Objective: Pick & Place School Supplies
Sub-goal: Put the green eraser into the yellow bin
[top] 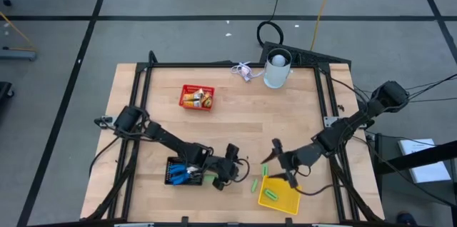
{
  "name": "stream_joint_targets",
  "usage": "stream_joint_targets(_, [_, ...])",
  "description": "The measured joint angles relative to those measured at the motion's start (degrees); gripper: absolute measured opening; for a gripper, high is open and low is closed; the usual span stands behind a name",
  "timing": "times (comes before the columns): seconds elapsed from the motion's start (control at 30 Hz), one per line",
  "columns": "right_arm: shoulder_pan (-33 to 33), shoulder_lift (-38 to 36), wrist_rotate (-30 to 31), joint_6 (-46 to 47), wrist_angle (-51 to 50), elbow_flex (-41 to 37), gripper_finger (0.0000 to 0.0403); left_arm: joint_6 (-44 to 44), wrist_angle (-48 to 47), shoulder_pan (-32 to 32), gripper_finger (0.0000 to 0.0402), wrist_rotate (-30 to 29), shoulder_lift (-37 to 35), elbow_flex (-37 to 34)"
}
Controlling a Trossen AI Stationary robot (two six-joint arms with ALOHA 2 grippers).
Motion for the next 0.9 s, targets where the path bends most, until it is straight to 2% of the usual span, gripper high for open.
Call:
stream_joint_targets(0.07, [0.6,0.2,-2.4,2.7,0.5,0.0,0.0249,-0.2,0.2,0.5,0.0232,-0.2,0.0,0.0])
stream_joint_targets(0.17, [1.8,1.2,-2.3,5.2,0.2,0.0,0.0249,-0.6,2.1,1.1,0.0232,1.1,0.0,0.0])
stream_joint_targets(0.27, [2.3,1.3,-2.1,6.1,0.4,0.0,0.0249,-4.7,7.3,2.3,0.0232,6.2,0.0,0.0])
stream_joint_targets(0.4, [2.3,1.3,-0.3,5.8,0.0,0.0,0.0249,-17.8,12.7,4.1,0.0232,11.4,-0.1,0.0])
stream_joint_targets(0.53, [2.3,1.3,-0.2,5.8,-0.5,0.0,0.0249,-34.9,11.7,5.1,0.0232,14.5,-0.1,0.2])
stream_joint_targets(0.63, [2.3,1.3,1.2,5.7,-0.7,0.0,0.0249,-43.3,12.0,4.4,0.0232,17.8,-0.1,0.2])
stream_joint_targets(0.77, [2.3,1.3,1.2,5.6,-0.6,0.0,0.0249,-48.9,15.1,2.1,0.0232,19.4,-0.1,0.9])
stream_joint_targets(0.9, [2.3,1.3,1.2,4.9,-0.2,0.0,0.0249,-50.6,10.6,0.2,0.0232,18.5,1.2,6.7])
